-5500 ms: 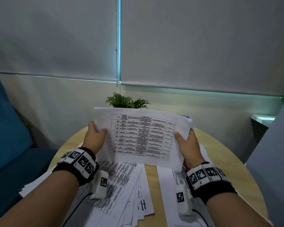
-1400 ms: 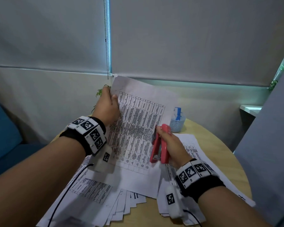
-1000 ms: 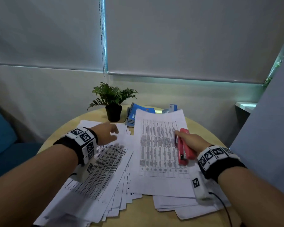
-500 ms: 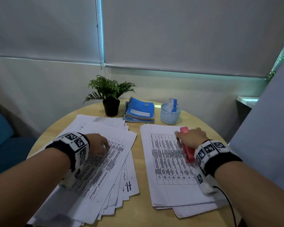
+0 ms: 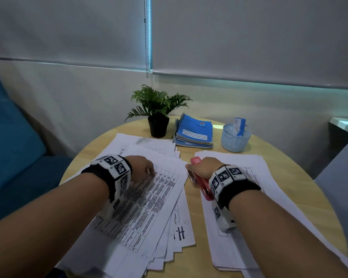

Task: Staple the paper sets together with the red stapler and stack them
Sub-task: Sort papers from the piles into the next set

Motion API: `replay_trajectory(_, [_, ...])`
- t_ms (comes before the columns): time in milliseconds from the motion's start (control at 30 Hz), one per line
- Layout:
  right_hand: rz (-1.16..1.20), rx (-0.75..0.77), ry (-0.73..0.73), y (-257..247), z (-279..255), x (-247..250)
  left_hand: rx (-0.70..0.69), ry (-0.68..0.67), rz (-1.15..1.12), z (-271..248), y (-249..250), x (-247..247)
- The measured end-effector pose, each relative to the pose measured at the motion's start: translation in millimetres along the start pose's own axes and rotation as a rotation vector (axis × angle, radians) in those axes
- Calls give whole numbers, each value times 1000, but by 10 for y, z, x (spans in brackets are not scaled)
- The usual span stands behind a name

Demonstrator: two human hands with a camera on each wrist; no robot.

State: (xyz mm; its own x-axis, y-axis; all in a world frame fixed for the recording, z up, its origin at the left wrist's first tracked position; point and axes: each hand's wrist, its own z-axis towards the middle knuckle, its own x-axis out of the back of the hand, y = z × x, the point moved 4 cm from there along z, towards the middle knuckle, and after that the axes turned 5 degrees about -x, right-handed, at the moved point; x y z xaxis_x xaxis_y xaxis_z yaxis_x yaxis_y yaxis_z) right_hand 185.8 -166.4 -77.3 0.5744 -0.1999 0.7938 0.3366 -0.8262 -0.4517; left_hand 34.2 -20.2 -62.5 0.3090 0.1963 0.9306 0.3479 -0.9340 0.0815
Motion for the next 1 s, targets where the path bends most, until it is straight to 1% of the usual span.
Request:
replay_trajectory(133, [-51, 0, 41, -4, 24, -13, 12, 58, -13, 168, -102, 72])
replay_trajectory(233, [-50, 12, 48, -1, 7, -26, 57, 95, 59, 288, -156, 120])
replay_trajectory(333, [-48, -11, 43, 27, 15, 7, 76, 154, 146, 405, -189, 191])
replay_trajectory(467, [-196, -5, 36, 3, -6, 37, 103, 155, 209, 539, -249, 195])
replay_trajectory(533, [-209, -11, 37, 5, -6, 45, 120, 164, 229, 569, -266, 215])
replay_trajectory(667, [-233, -10, 15, 4, -15, 35, 176, 118, 303, 596, -353, 260])
replay_trajectory(767, [-223, -15, -10, 21, 20, 29, 203, 163, 331, 562, -359, 290])
replay_trajectory(833, [-276, -13, -9, 27, 16, 23, 214, 204, 341, 507, -344, 320])
replay_trajectory(933, [-327, -7, -15, 40, -30, -3, 204, 255, 291, 393, -321, 406])
replay_trajectory(967, [-317, 4, -30, 59, -52, -10, 199, 263, 260, 346, -316, 442])
replay_trajectory(1000, [-249, 26, -71, 74, -82, -20, 192, 271, 228, 298, -320, 484])
